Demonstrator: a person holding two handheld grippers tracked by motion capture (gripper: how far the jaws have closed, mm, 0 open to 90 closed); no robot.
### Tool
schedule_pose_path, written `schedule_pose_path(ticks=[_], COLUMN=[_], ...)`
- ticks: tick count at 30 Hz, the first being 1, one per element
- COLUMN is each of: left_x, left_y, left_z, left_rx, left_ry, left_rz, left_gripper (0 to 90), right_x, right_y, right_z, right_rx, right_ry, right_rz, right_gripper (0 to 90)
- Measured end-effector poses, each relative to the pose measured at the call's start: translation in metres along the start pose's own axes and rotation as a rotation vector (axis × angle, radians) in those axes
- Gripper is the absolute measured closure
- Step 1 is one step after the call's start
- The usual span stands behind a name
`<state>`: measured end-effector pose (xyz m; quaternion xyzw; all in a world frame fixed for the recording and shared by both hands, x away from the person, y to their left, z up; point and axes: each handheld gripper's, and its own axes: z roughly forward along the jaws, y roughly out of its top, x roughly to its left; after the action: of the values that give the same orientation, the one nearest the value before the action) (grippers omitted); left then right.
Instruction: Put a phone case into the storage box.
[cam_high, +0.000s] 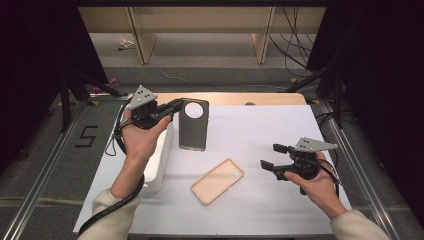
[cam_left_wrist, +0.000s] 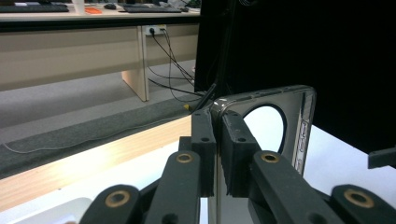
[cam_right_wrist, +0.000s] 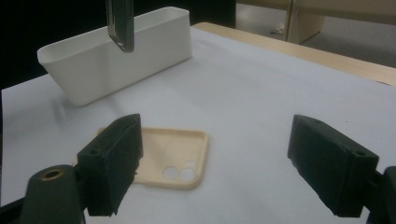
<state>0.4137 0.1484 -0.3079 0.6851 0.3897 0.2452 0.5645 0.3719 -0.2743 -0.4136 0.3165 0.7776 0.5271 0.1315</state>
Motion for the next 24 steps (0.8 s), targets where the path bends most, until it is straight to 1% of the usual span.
schedule_pose_path(ticks=[3, 9, 14, 24], left_x=[0.004, 0.011, 0.016, 0.027], left_y=[0.002, 0.004, 0.005, 0.006], left_z=[-0.003, -0.009, -0.013, -0.019], left_rx=[-0.005, -0.021, -0.023, -0.034], left_ry=[0.010, 0.023, 0.036, 0.060], left_rz=[0.000, -0.015, -0.013, -0.024], left_gripper=[84.0, 84.0, 84.0, 84.0], right_x=[0.000, 0.001, 0.001, 0.000], right_y=[-0.001, -0.001, -0.002, -0.004], right_z=[0.000, -0.001, -0.002, -0.002], right_rx=[0.002, 0.002, 0.000, 0.002], right_ry=[-0.002, -0.003, -0.006, -0.021], right_rz=[0.002, -0.001, 0.006, 0.007], right_gripper=[18.8, 18.4, 17.6, 17.2])
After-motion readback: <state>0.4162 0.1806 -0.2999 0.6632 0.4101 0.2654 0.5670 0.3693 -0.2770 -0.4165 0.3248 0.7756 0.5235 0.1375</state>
